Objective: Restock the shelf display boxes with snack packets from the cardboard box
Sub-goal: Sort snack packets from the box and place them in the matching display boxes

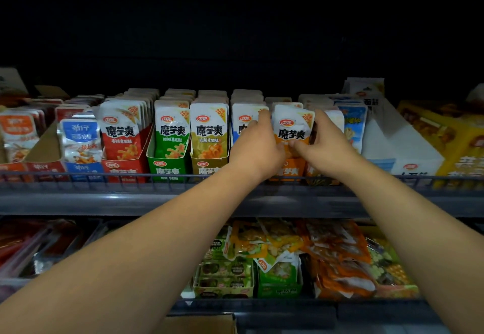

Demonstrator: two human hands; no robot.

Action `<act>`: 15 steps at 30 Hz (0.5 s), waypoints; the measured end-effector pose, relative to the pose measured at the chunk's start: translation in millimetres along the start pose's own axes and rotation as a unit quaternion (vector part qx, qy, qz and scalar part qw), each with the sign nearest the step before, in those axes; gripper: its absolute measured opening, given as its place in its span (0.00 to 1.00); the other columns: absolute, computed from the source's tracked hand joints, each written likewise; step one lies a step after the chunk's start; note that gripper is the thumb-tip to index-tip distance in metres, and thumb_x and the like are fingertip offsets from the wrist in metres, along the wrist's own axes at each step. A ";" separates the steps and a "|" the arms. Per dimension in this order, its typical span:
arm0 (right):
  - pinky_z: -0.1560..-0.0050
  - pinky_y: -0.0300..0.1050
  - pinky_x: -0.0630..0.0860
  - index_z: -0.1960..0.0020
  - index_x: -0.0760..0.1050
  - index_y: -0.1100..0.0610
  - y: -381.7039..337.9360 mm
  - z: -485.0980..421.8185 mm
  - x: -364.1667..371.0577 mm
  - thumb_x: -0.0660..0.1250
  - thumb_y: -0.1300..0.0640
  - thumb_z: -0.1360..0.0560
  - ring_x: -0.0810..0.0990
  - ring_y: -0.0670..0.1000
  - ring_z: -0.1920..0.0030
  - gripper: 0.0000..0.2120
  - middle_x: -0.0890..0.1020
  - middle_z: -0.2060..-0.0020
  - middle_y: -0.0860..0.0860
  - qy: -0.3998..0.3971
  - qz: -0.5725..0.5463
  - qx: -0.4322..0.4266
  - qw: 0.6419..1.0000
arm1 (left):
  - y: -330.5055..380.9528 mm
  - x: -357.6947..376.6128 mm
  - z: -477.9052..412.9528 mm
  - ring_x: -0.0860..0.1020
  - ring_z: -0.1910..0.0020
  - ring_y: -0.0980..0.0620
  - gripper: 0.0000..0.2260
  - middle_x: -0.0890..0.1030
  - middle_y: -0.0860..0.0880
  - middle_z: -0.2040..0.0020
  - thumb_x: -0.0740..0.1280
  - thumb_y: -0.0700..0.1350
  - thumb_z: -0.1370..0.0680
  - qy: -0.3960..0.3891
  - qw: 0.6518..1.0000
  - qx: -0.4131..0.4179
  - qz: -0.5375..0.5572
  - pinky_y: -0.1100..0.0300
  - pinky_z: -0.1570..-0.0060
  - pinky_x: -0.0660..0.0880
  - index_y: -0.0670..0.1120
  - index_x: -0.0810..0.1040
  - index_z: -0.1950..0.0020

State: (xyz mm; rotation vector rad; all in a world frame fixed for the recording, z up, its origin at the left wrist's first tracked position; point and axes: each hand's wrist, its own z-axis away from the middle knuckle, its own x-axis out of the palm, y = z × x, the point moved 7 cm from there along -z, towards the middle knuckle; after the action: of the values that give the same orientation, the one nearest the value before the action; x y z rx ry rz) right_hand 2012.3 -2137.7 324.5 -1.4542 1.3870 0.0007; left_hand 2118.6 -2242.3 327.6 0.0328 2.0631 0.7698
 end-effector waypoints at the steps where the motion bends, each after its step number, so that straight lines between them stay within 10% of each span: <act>1: 0.41 0.43 0.75 0.24 0.59 0.50 0.6 0.9 -1.5 0.73 0.57 0.25 0.77 0.47 0.38 0.35 0.78 0.39 0.44 0.009 -0.005 0.001 1.000 | -0.3 0.4 0.7 0.78 0.40 0.42 0.24 0.76 0.43 0.36 0.67 0.46 0.19 -0.003 1.000 0.002 -0.005 0.47 0.48 0.79 0.46 0.63 0.25; 4: 0.43 0.42 0.77 0.20 0.49 0.44 4.1 6.0 -3.8 0.73 0.57 0.24 0.79 0.46 0.39 0.43 0.78 0.36 0.46 0.025 -0.020 0.003 0.999 | -2.0 1.6 5.4 0.76 0.37 0.43 0.26 0.75 0.43 0.34 0.67 0.46 0.19 -0.007 1.000 0.012 -0.005 0.46 0.43 0.79 0.47 0.63 0.23; 15: 0.43 0.54 0.80 0.36 0.75 0.49 9.6 -0.2 -1.8 0.79 0.55 0.30 0.80 0.50 0.45 0.25 0.83 0.47 0.49 0.008 0.084 0.007 0.996 | -22.9 -6.4 20.9 0.76 0.44 0.46 0.14 0.77 0.49 0.45 0.72 0.56 0.22 0.073 0.996 -0.004 -0.041 0.49 0.39 0.73 0.50 0.78 0.42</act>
State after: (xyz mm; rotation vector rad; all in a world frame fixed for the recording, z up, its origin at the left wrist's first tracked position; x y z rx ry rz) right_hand 2004.8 -2134.1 319.4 -1.3244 1.5168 0.0868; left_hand 2144.3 -2252.1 311.9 -0.1150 2.1852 0.7490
